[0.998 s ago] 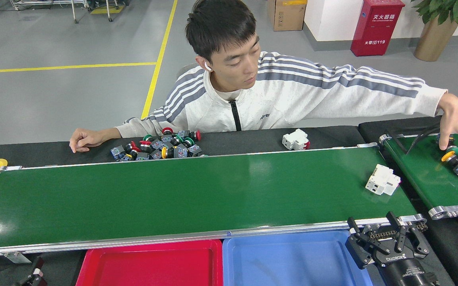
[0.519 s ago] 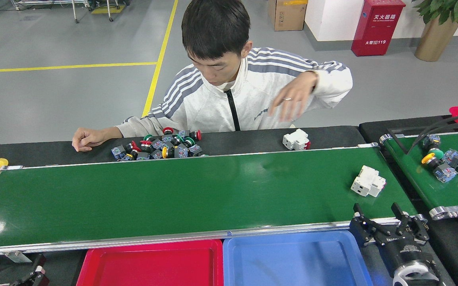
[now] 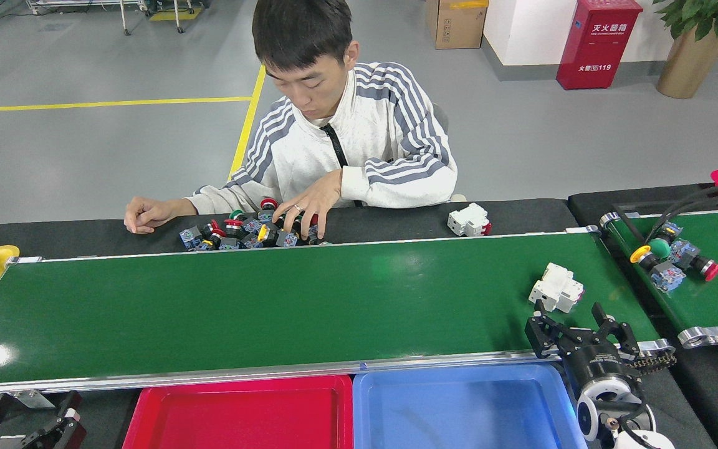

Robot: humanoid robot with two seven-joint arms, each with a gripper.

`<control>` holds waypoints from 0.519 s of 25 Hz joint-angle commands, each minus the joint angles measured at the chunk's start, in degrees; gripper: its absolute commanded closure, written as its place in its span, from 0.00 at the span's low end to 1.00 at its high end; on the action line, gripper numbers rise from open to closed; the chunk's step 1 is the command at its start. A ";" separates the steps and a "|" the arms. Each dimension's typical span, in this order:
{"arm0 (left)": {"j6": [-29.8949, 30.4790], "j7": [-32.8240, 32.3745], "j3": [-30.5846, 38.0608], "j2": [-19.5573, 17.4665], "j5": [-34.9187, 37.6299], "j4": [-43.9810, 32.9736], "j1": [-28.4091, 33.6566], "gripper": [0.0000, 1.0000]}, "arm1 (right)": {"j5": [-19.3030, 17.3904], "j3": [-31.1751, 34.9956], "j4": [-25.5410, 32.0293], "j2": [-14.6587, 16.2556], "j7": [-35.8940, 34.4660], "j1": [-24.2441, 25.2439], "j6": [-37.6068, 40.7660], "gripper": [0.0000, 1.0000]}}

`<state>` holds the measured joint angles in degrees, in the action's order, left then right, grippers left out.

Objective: Pick switch part from conveyor to tray

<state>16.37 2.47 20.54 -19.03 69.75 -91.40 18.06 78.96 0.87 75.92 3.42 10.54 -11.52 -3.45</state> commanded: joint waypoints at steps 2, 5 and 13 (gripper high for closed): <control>0.07 0.25 0.20 -0.84 0.21 0.09 -0.83 0.00 | 0.14 -1.93 -1.74 0.27 -0.70 -2.90 -2.61 0.02; 0.07 0.25 0.20 -0.84 0.21 0.44 -0.83 0.00 | 0.14 -4.21 -3.67 0.18 -0.70 -4.83 -4.64 0.02; 0.07 0.25 -1.47 -1.10 0.29 1.67 -3.64 0.00 | 0.05 -6.94 -10.70 -1.05 -2.54 -9.22 -6.31 0.02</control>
<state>16.38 2.52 18.88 -19.26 69.87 -89.78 14.91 79.00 -6.09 65.41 2.55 8.73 -19.31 -9.31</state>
